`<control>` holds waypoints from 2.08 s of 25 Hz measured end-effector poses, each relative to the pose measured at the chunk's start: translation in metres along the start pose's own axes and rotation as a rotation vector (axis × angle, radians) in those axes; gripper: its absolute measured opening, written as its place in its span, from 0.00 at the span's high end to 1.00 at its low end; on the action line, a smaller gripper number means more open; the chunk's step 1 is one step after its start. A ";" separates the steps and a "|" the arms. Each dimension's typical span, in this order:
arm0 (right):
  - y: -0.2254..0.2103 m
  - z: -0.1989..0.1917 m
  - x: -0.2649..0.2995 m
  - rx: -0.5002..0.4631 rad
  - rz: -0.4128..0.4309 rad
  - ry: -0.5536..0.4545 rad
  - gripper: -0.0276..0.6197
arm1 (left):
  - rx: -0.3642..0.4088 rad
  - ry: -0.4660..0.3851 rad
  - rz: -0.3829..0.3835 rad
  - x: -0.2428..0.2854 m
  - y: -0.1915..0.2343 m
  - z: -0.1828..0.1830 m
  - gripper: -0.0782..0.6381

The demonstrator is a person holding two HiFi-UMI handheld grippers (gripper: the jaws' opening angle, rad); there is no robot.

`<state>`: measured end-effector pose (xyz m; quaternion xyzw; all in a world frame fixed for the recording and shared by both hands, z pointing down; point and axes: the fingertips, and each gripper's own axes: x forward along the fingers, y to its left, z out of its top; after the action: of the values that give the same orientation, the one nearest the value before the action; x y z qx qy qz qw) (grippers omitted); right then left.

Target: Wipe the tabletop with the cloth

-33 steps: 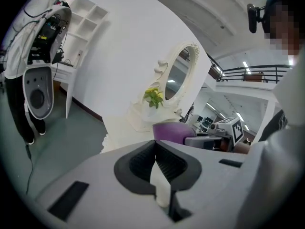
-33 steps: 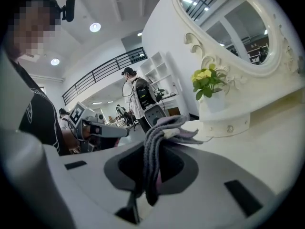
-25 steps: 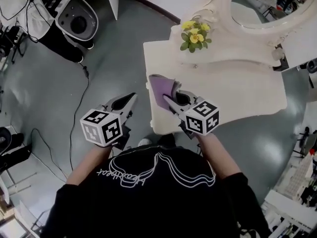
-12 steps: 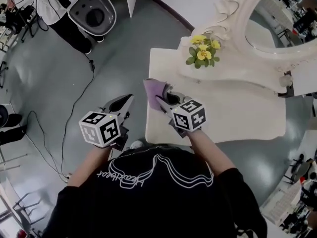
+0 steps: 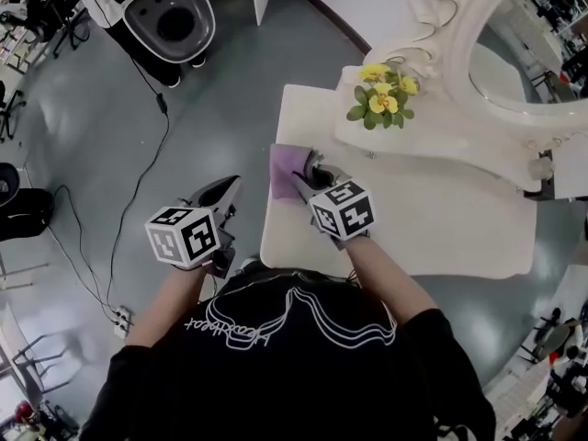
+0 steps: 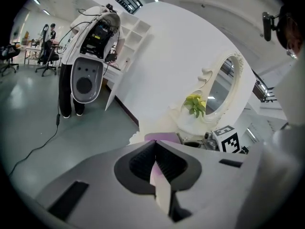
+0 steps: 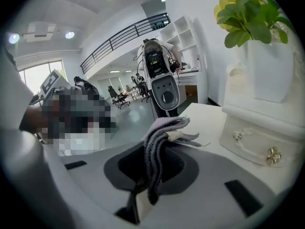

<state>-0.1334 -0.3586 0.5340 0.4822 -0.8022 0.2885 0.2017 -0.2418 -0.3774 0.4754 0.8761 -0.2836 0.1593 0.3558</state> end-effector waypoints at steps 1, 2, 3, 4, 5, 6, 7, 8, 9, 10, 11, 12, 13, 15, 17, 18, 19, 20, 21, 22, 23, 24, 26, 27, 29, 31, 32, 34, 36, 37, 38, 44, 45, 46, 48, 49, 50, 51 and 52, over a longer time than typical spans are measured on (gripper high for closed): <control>-0.002 -0.003 0.002 -0.011 -0.011 0.011 0.88 | -0.005 0.000 0.003 0.001 0.001 -0.002 0.88; -0.003 -0.005 0.004 -0.021 -0.021 0.021 0.88 | -0.007 -0.001 0.005 0.002 0.002 -0.003 0.88; -0.005 -0.007 0.005 -0.032 -0.032 0.030 0.87 | -0.009 -0.002 0.006 0.003 0.002 -0.004 0.88; -0.006 -0.009 0.007 -0.048 -0.045 0.040 0.87 | -0.011 -0.001 0.006 0.003 0.003 -0.006 0.88; -0.007 -0.010 0.008 -0.067 -0.060 0.049 0.87 | -0.014 0.001 0.004 0.004 0.004 -0.007 0.88; -0.008 -0.011 0.008 -0.085 -0.074 0.059 0.87 | -0.018 0.005 0.001 0.005 0.005 -0.010 0.88; -0.008 -0.012 0.009 -0.100 -0.087 0.069 0.87 | -0.021 0.011 -0.003 0.005 0.006 -0.012 0.88; -0.008 -0.013 0.010 -0.112 -0.099 0.080 0.87 | -0.024 0.018 -0.008 0.006 0.007 -0.015 0.88; -0.008 -0.014 0.011 -0.123 -0.112 0.092 0.87 | -0.025 0.026 -0.012 0.006 0.010 -0.017 0.88; -0.008 -0.016 0.012 -0.133 -0.125 0.105 0.87 | -0.023 0.038 -0.017 0.006 0.012 -0.020 0.88; -0.008 -0.017 0.013 -0.145 -0.138 0.116 0.87 | -0.021 0.050 -0.024 0.006 0.014 -0.022 0.88; -0.008 -0.018 0.014 -0.157 -0.153 0.124 0.87 | -0.016 0.063 -0.032 0.007 0.016 -0.023 0.88; -0.008 -0.019 0.016 -0.168 -0.168 0.128 0.87 | -0.011 0.072 -0.042 0.007 0.017 -0.024 0.88; -0.010 -0.021 0.017 -0.174 -0.195 0.132 0.87 | -0.007 0.083 -0.062 0.007 0.018 -0.025 0.88; -0.010 -0.024 0.016 -0.149 -0.211 0.133 0.87 | -0.013 0.103 -0.083 0.008 0.020 -0.030 0.88; -0.011 -0.026 0.015 -0.132 -0.219 0.128 0.87 | -0.016 0.118 -0.095 0.009 0.020 -0.033 0.88; -0.011 -0.027 0.013 -0.118 -0.229 0.122 0.87 | -0.016 0.133 -0.107 0.010 0.021 -0.037 0.88; -0.012 -0.027 0.013 -0.110 -0.241 0.116 0.87 | -0.014 0.145 -0.118 0.010 0.022 -0.039 0.88; -0.012 -0.026 0.012 -0.108 -0.254 0.111 0.87 | -0.011 0.155 -0.127 0.010 0.023 -0.040 0.88; -0.011 -0.025 0.013 -0.110 -0.266 0.109 0.87 | -0.009 0.161 -0.135 0.009 0.024 -0.041 0.88; -0.010 -0.025 0.013 -0.114 -0.275 0.109 0.87 | -0.009 0.164 -0.142 0.008 0.025 -0.041 0.88; -0.010 -0.025 0.013 -0.117 -0.281 0.111 0.87 | -0.009 0.165 -0.150 0.006 0.025 -0.042 0.88; -0.010 -0.025 0.013 -0.114 -0.288 0.112 0.87 | -0.007 0.166 -0.163 0.005 0.027 -0.042 0.88; -0.011 -0.025 0.012 -0.109 -0.291 0.114 0.87 | -0.007 0.169 -0.167 0.005 0.029 -0.042 0.88; -0.012 -0.026 0.010 -0.099 -0.298 0.118 0.87 | -0.013 0.172 -0.176 0.005 0.029 -0.043 0.88; -0.013 -0.027 0.008 -0.095 -0.308 0.123 0.86 | -0.015 0.175 -0.190 0.005 0.028 -0.043 0.88; -0.013 -0.027 0.008 -0.094 -0.313 0.125 0.86 | -0.014 0.178 -0.197 0.005 0.027 -0.043 0.88; -0.015 -0.027 0.007 -0.095 -0.323 0.126 0.86 | -0.011 0.182 -0.209 0.006 0.024 -0.044 0.88; -0.016 -0.029 0.005 -0.095 -0.332 0.125 0.86 | -0.006 0.188 -0.214 0.006 0.020 -0.046 0.88; -0.016 -0.030 0.003 -0.096 -0.335 0.127 0.86 | -0.002 0.190 -0.215 0.007 0.019 -0.046 0.88; -0.016 -0.031 0.002 -0.097 -0.335 0.129 0.86 | 0.002 0.190 -0.214 0.007 0.017 -0.046 0.88; -0.024 -0.035 -0.005 -0.099 -0.318 0.122 0.86 | 0.003 0.171 -0.178 0.011 0.012 -0.044 0.88; -0.025 -0.036 -0.006 -0.102 -0.317 0.119 0.86 | 0.001 0.168 -0.168 0.011 0.010 -0.044 0.88; -0.026 -0.037 -0.007 -0.107 -0.316 0.118 0.86 | -0.002 0.164 -0.158 0.010 0.007 -0.045 0.88; -0.028 -0.039 -0.010 -0.121 -0.308 0.120 0.86 | -0.011 0.153 -0.139 0.009 0.000 -0.046 0.88; -0.030 -0.039 -0.011 -0.126 -0.303 0.119 0.86 | -0.015 0.147 -0.132 0.009 -0.004 -0.046 0.88; -0.031 -0.040 -0.013 -0.127 -0.299 0.117 0.86 | -0.016 0.142 -0.126 0.009 -0.009 -0.045 0.88; -0.032 -0.041 -0.015 -0.129 -0.295 0.117 0.86 | -0.015 0.137 -0.121 0.009 -0.014 -0.045 0.88; -0.033 -0.043 -0.018 -0.132 -0.291 0.118 0.86 | -0.012 0.132 -0.116 0.008 -0.019 -0.045 0.88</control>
<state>-0.0937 -0.3312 0.5646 0.5613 -0.7277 0.2307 0.3196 -0.2271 -0.3372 0.5007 0.8765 -0.2093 0.1940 0.3877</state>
